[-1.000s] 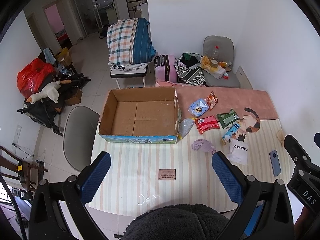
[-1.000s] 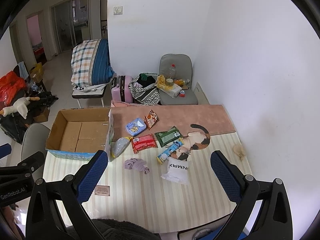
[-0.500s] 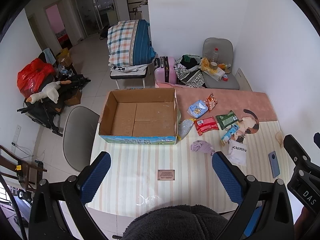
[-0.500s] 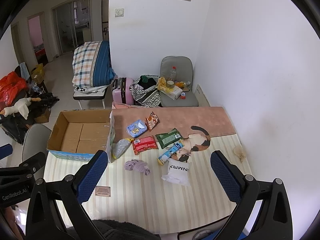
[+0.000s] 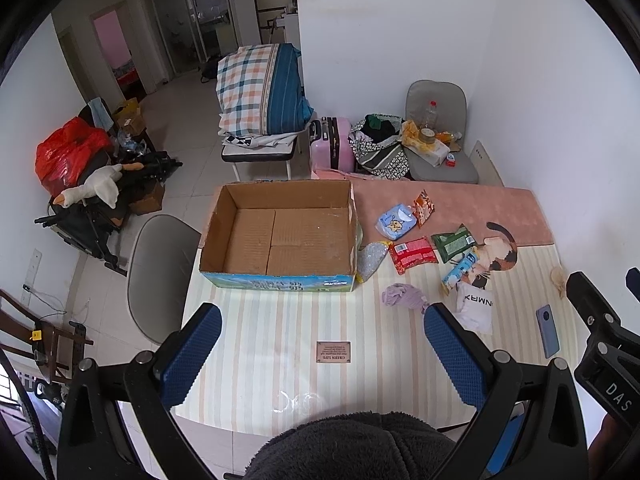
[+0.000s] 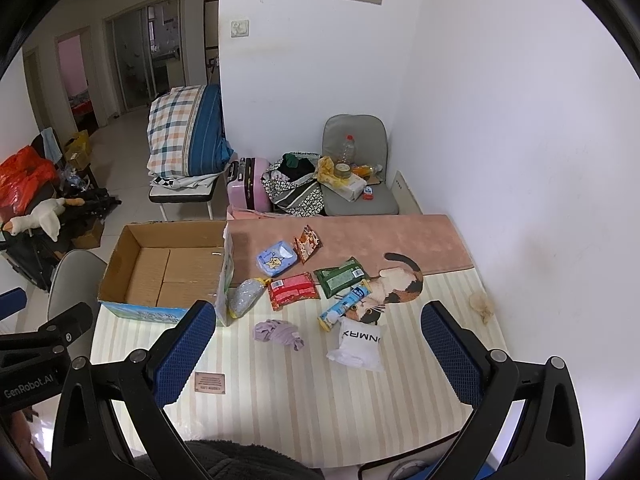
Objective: Organize soft objects
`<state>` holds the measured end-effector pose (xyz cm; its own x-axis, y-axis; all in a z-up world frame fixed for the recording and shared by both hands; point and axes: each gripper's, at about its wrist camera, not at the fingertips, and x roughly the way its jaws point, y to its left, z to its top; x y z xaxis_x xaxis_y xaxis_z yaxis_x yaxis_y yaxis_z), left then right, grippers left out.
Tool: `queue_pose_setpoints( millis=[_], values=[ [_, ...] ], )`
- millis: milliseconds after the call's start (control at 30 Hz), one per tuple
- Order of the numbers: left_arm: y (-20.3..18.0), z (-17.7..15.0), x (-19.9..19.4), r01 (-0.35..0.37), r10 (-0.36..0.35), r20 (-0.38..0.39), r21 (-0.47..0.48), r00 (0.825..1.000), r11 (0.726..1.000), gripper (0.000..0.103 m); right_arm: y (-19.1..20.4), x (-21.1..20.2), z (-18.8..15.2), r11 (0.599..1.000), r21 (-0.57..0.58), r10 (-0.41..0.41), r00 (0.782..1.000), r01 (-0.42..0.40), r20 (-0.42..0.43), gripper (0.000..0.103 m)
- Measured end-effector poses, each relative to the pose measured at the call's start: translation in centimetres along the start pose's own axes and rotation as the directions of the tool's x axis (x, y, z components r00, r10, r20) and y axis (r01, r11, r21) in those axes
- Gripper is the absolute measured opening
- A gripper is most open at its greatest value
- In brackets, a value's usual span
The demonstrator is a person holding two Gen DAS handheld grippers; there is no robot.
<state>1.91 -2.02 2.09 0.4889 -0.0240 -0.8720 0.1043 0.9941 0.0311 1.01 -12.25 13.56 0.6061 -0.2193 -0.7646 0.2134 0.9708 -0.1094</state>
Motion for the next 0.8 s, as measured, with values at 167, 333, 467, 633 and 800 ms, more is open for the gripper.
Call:
queue_pose_setpoints(
  millis=[167,333,467,633,800],
  values=[
    [0.0,-0.1,0.0,0.0,0.0,0.001,-0.001,1.0,1.0,0.103,0.0,-0.2,0.1,1.0,-0.001,0.002,1.0,-0.002,0.0,0.103],
    [-0.1,0.0,0.0,0.0,0.0,0.002,0.0,1.0,1.0,0.103,-0.2,-0.3,0.1,1.0,0.0,0.005,1.0,-0.005,0.005,0.103],
    [0.1,-0.1,-0.1,0.0,0.0,0.006,-0.001,1.0,1.0,0.103,-0.3,-0.4,0.2,1.0,0.002,0.009,1.0,-0.009,0.008,0.103],
    [-0.1,0.3,-0.2,0.001,-0.001,0.007,0.0,1.0,1.0,0.103,-0.1,-0.5,0.1,1.0,0.002,0.009,1.0,-0.009,0.009,0.103],
    [-0.2,0.2,0.2,0.008,-0.008,0.004,0.007,1.0,1.0,0.103,-0.5,0.4,0.3,0.999,0.034,0.02,1.0,-0.02,-0.015,0.103]
  ],
)
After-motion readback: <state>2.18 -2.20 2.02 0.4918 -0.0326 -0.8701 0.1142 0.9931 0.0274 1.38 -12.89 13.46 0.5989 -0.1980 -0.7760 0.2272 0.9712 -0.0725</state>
